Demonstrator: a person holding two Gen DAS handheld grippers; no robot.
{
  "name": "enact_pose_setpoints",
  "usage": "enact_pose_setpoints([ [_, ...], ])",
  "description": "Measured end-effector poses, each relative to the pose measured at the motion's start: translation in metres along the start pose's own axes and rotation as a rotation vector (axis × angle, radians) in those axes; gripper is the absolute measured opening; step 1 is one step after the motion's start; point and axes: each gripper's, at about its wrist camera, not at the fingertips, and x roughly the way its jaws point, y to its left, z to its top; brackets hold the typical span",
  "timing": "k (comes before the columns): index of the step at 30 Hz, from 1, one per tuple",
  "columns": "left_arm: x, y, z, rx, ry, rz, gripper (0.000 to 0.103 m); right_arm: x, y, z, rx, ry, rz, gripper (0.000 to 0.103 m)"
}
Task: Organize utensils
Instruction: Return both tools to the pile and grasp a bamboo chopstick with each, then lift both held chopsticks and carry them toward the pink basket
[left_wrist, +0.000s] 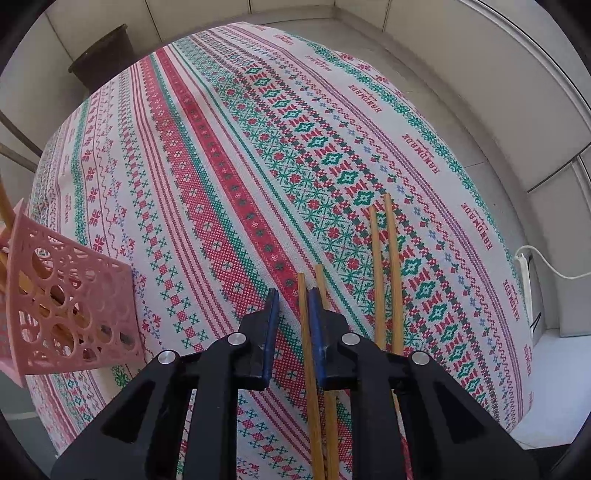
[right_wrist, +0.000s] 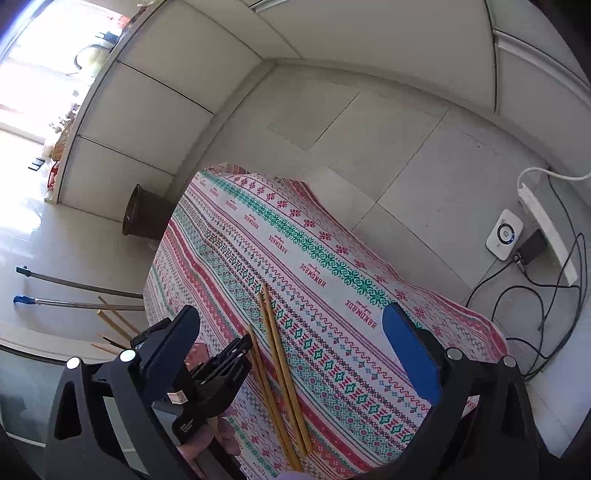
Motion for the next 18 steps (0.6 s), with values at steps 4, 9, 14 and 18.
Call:
enact_pose_setpoints([
  [4, 0.001, 0.002, -0.003, -0.003, -0.010, -0.019, 0.015, 0.010, 0.001, -0.003, 0.001, 0.030, -0.008, 0.096],
  [9, -0.002, -0.003, -0.010, 0.015, -0.026, -0.009, 0.006, 0.019, -0.001, -0.004, -0.005, 0.039, -0.047, 0.096],
  [14, -0.009, -0.010, -0.027, 0.035, -0.049, 0.011, 0.004, 0.035, -0.004, -0.004, 0.006, 0.065, -0.091, 0.096],
  [18, -0.021, -0.008, -0.048, 0.054, -0.032, 0.006, 0.004, 0.055, 0.001, -0.006, -0.012, 0.097, -0.119, 0.096],
])
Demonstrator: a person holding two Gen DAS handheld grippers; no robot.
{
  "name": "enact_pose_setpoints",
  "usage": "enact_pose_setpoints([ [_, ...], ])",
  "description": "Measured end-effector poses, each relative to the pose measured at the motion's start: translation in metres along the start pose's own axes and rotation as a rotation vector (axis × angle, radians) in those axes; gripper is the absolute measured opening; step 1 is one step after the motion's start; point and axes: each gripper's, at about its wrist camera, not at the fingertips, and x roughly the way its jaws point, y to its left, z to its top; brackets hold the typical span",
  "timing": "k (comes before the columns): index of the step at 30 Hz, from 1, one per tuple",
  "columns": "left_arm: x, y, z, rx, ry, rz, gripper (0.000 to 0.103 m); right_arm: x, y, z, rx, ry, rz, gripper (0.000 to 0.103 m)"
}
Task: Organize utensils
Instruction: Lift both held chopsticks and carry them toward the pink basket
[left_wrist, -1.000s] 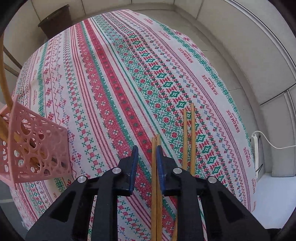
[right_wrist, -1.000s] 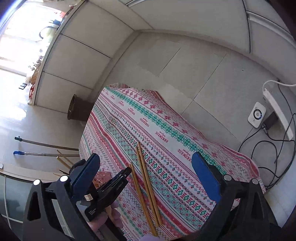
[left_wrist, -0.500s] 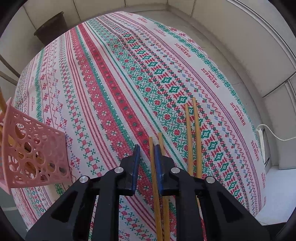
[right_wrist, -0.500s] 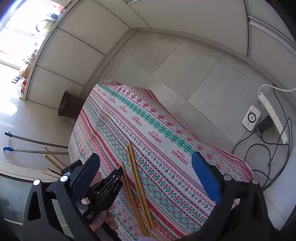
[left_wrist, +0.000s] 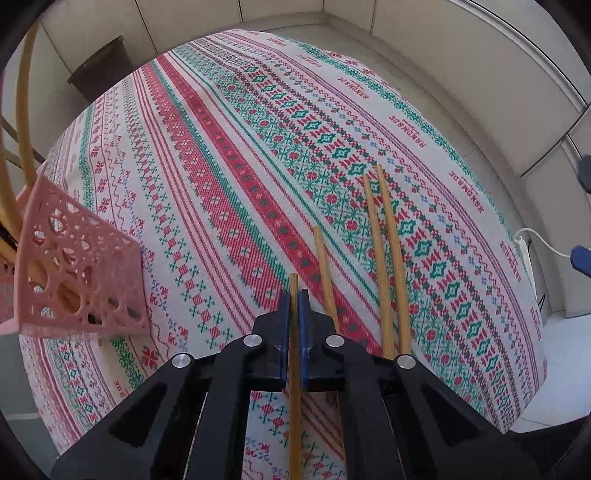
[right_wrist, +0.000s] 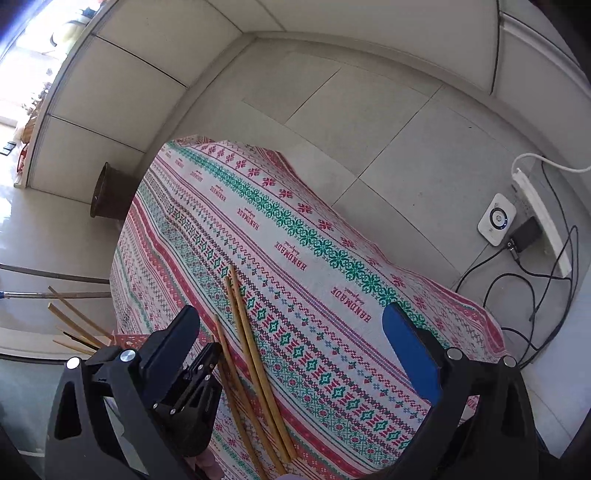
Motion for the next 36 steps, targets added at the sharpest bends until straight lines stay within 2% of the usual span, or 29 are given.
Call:
enact_pose_setpoints([
  [6, -0.052, 0.022, -0.031, 0.003, -0.048, -0.020, 0.004, 0.033, 0.033, -0.001, -0.158, -0.020, -0.116, 0.096],
  [15, -0.113, 0.070, -0.063, -0.056, -0.157, -0.015, 0.004, 0.071, 0.074, -0.001, -0.289, -0.021, -0.181, 0.095],
  [18, -0.136, 0.086, -0.071, -0.090, -0.217, 0.004, 0.004, 0.081, 0.083, -0.001, -0.337, -0.012, -0.203, 0.080],
  [20, -0.148, 0.103, -0.075, -0.126, -0.246, 0.002, 0.004, 0.087, 0.086, 0.000, -0.359, -0.005, -0.223, 0.067],
  [23, -0.161, 0.123, -0.074, -0.172, -0.288, 0.003, 0.004, 0.094, 0.086, 0.002, -0.356, 0.000, -0.232, 0.057],
  [31, -0.186, 0.152, -0.079, -0.248, -0.362, 0.002, 0.004, 0.106, 0.095, 0.002, -0.390, 0.017, -0.227, 0.045],
  [36, -0.199, 0.162, -0.081, -0.280, -0.396, 0.002, 0.004, 0.114, 0.104, -0.001, -0.434, 0.013, -0.271, 0.037],
])
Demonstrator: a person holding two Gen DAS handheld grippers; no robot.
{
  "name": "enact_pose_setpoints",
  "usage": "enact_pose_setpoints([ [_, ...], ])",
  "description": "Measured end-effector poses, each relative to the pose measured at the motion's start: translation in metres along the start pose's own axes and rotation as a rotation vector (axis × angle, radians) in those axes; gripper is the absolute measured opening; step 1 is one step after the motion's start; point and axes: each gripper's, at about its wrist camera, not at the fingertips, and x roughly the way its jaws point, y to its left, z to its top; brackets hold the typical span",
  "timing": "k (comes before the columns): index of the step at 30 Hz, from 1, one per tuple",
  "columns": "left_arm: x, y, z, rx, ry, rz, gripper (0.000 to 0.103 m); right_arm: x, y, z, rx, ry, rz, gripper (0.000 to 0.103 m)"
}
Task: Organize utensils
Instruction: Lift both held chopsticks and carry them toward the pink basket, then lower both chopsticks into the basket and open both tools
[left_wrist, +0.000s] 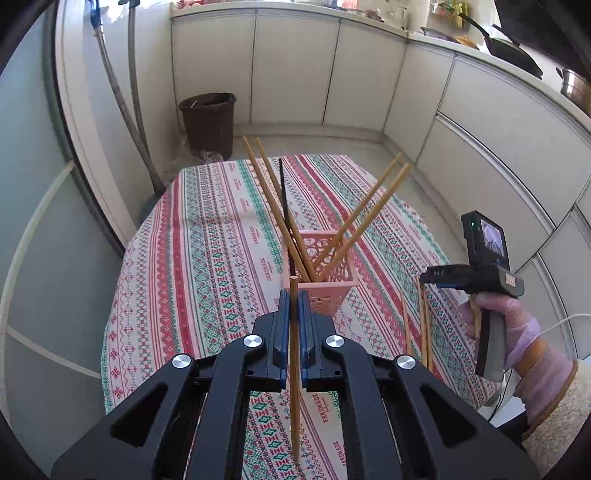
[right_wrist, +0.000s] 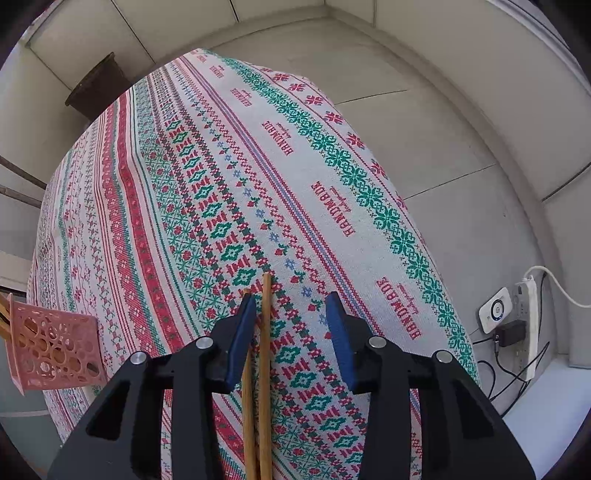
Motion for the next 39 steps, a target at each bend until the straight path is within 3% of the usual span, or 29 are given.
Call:
enact_pose_setpoints([
  [4, 0.000, 0.005, 0.000, -0.012, 0.001, -0.002, 0.004, 0.001, 0.008, -0.002, -0.039, -0.011, -0.028, 0.030],
  [9, -0.001, 0.006, 0.002, -0.025, -0.012, 0.002, 0.004, 0.002, 0.023, -0.008, -0.111, -0.042, -0.076, 0.033],
  [11, -0.002, 0.006, 0.003, -0.028, -0.015, 0.006, 0.004, 0.002, 0.027, -0.013, -0.132, -0.074, -0.091, 0.029],
  [12, -0.002, 0.006, 0.003, -0.029, -0.016, 0.008, 0.004, 0.002, 0.028, -0.014, -0.139, -0.081, -0.079, 0.025],
  [14, -0.001, 0.005, 0.003, -0.028, -0.018, 0.011, 0.004, 0.001, 0.029, -0.015, -0.127, -0.079, -0.038, 0.007],
  [20, -0.004, 0.010, 0.002, -0.036, -0.028, 0.005, 0.004, -0.016, 0.016, -0.019, -0.067, -0.092, 0.066, 0.005],
  [28, -0.014, 0.023, 0.005, -0.090, -0.042, -0.020, 0.004, -0.106, 0.000, -0.038, -0.035, -0.211, 0.245, 0.005],
  [34, -0.053, 0.014, 0.018, -0.080, -0.127, -0.074, 0.004, -0.181, -0.004, -0.052, -0.081, -0.361, 0.349, 0.005],
  [39, -0.084, 0.002, 0.040, -0.075, -0.181, -0.136, 0.004, -0.208, -0.023, -0.044, -0.016, -0.425, 0.416, 0.005],
])
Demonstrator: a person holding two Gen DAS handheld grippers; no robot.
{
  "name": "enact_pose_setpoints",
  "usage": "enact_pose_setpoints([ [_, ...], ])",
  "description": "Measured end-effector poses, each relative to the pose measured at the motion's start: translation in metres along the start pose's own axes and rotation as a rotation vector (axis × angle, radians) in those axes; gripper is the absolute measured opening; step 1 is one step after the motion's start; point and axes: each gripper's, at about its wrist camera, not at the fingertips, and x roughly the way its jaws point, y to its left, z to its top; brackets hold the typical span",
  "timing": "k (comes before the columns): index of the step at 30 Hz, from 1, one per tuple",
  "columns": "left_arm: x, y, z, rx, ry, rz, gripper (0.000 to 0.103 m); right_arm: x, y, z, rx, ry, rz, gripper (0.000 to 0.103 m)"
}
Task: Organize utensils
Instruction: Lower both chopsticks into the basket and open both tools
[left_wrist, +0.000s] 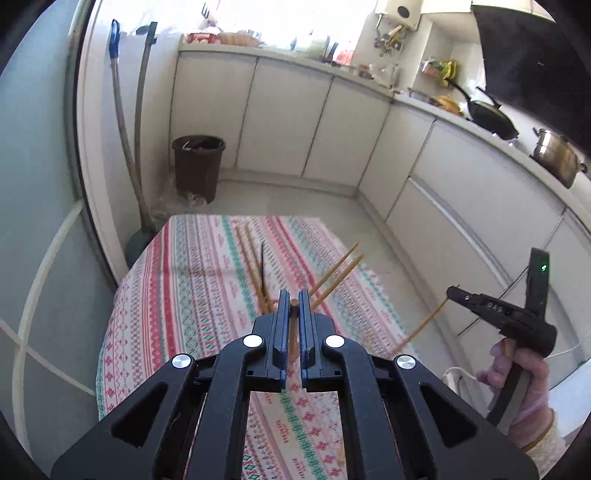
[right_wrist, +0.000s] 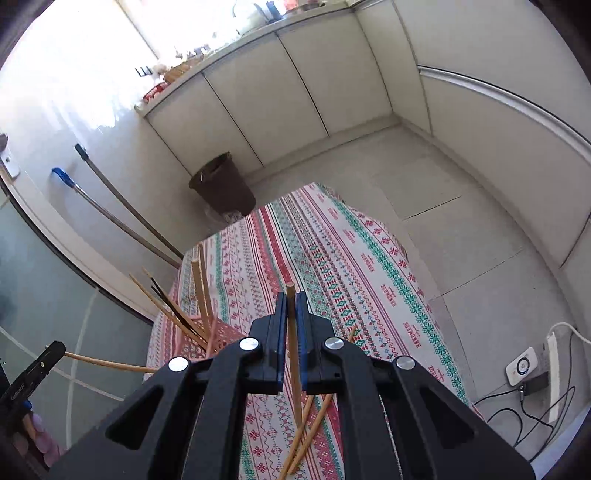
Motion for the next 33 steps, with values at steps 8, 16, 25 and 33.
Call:
enact_pose_setpoints([
  [8, -0.021, -0.033, 0.056, 0.073, -0.077, 0.011, 0.004, -0.022, -0.021, 0.020, 0.127, -0.051, 0.115, 0.005],
  [16, -0.008, -0.036, 0.071, 0.067, -0.125, 0.052, 0.004, -0.044, -0.025, 0.027, 0.150, -0.096, 0.180, 0.005],
  [25, 0.048, 0.015, 0.063, -0.086, -0.049, 0.130, 0.019, -0.051, -0.017, 0.028, 0.134, -0.071, 0.218, 0.005],
  [33, 0.028, 0.065, 0.058, -0.254, -0.110, 0.186, 0.032, -0.066, 0.012, 0.032, 0.110, -0.065, 0.273, 0.005],
])
